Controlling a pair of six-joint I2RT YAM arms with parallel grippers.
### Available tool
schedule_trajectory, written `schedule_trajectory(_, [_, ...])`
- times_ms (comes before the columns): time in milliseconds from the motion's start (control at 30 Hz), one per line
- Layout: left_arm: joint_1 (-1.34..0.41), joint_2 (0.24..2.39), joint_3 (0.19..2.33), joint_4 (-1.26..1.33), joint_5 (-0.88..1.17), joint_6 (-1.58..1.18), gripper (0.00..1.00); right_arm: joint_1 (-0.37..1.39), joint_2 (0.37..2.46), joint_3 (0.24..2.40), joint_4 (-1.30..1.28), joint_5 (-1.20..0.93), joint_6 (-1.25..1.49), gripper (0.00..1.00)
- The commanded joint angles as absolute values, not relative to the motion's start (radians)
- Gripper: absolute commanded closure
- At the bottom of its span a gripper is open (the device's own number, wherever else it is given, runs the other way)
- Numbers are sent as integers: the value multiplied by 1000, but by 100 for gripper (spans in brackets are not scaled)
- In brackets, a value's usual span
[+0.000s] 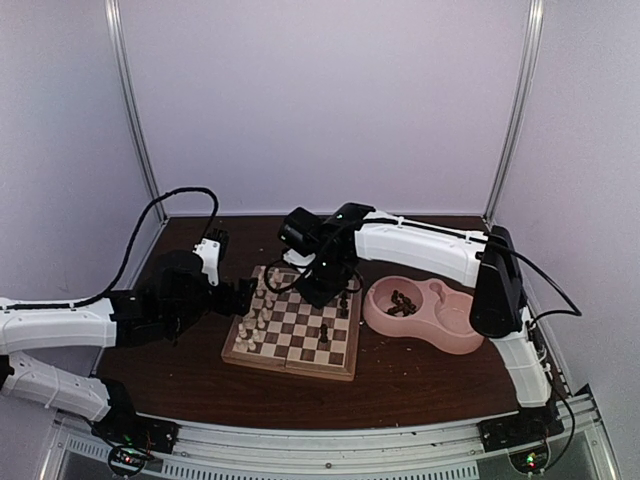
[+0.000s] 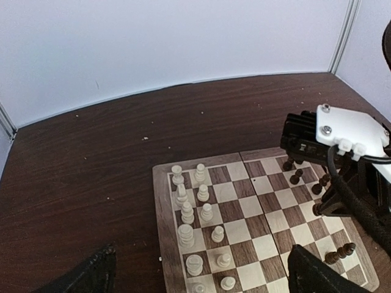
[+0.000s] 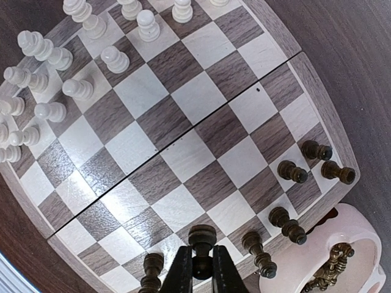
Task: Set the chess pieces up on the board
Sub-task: Place the pawn on the chessboard.
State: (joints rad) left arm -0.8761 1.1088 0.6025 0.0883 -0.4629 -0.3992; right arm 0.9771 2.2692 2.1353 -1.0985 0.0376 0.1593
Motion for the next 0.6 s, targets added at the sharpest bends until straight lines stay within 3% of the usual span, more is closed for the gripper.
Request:
schedule_trajectory(0, [-870,1120,633,66,-434,-433,2,971,2304,2183,-1142,73,131,93])
schedule_trajectory(567, [-869,1147,660,31,-353,-405,2,960,2360,2171,-1079,-22,107,88])
